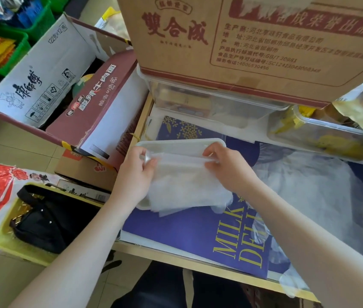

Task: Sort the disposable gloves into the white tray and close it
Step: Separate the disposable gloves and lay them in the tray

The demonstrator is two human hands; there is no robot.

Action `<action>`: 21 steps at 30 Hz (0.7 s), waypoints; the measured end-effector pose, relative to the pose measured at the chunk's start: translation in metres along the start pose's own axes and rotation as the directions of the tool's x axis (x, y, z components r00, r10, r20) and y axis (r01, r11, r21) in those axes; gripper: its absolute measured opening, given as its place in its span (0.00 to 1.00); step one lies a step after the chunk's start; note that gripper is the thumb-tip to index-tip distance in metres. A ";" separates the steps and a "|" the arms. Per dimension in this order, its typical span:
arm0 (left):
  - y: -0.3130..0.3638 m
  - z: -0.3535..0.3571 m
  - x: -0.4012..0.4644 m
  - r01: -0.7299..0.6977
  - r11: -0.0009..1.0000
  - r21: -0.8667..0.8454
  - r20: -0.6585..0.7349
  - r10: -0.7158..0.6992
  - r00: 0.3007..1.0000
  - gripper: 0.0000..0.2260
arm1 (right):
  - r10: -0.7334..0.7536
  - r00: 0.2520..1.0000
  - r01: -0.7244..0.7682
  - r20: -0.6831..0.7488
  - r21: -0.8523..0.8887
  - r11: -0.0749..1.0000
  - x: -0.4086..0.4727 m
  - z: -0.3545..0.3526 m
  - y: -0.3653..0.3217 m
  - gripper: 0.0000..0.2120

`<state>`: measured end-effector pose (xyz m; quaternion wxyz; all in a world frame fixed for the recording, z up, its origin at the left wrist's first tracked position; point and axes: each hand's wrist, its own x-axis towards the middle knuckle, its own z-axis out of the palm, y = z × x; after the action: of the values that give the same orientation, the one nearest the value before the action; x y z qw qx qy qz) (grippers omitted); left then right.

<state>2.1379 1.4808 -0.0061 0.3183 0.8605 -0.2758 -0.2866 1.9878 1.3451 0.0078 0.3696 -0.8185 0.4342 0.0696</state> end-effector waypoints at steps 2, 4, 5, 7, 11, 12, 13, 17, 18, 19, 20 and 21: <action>0.003 0.002 0.003 -0.081 0.954 0.290 0.021 0.079 0.997 0.14 | 0.022 0.992 -0.030 -0.125 -0.065 0.997 0.003 0.008 -0.010 0.10; 0.006 0.004 0.004 -0.133 0.831 0.540 0.015 0.148 0.989 0.16 | 0.039 0.975 -0.063 -0.217 -0.104 0.993 0.005 0.014 -0.018 0.11; 0.007 0.004 0.004 -0.157 0.774 0.613 0.000 0.198 0.980 0.17 | 0.041 0.969 -0.080 -0.245 -0.150 0.985 0.006 0.017 -0.021 0.12; 0.004 0.003 0.003 -0.227 0.677 0.700 -0.030 0.346 0.938 0.22 | 0.033 0.967 -0.101 -0.254 -0.260 0.960 0.007 0.026 -0.023 0.14; -0.013 0.004 0.000 -0.549 0.573 0.609 0.126 0.614 0.779 0.15 | 0.114 0.974 -0.153 -0.198 -0.191 0.970 0.010 0.039 -0.025 0.14; -0.018 0.004 0.001 -0.611 0.553 0.567 0.199 0.628 0.753 0.14 | 0.135 0.971 -0.163 -0.196 -0.134 0.978 0.011 0.041 -0.026 0.13; -0.023 0.005 0.002 -0.634 0.541 0.553 0.264 0.608 0.749 0.15 | 0.153 0.970 -0.169 -0.190 -0.072 0.983 0.011 0.041 -0.026 0.12; -0.031 0.004 0.012 -0.619 0.448 0.645 0.401 0.490 0.774 0.25 | 0.122 0.973 -0.142 -0.195 -0.090 0.986 0.008 0.044 -0.027 0.17; -0.031 0.004 0.014 -0.617 0.432 0.658 0.408 0.485 0.774 0.27 | 0.036 0.969 -0.088 -0.244 -0.207 0.974 0.006 0.046 -0.027 0.21; -0.031 0.005 0.017 -0.622 0.417 0.663 0.414 0.488 0.768 0.30 | -0.091 0.955 -0.013 -0.281 -0.347 0.938 0.004 0.050 -0.025 0.24; -0.031 0.007 0.020 -0.623 0.407 0.668 0.425 0.478 0.769 0.33 | -0.222 0.920 0.057 -0.322 -0.450 0.891 0.003 0.055 -0.023 0.26; -0.030 0.008 0.022 -0.611 0.404 0.681 0.430 0.455 0.780 0.37 | -0.324 0.886 0.125 -0.333 -0.501 0.857 0.002 0.062 -0.021 0.27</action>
<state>2.1564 1.4826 -0.0392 -0.0484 0.7442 -0.6600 -0.0908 2.0183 1.3923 -0.0265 0.0699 -0.9250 0.3709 -0.0439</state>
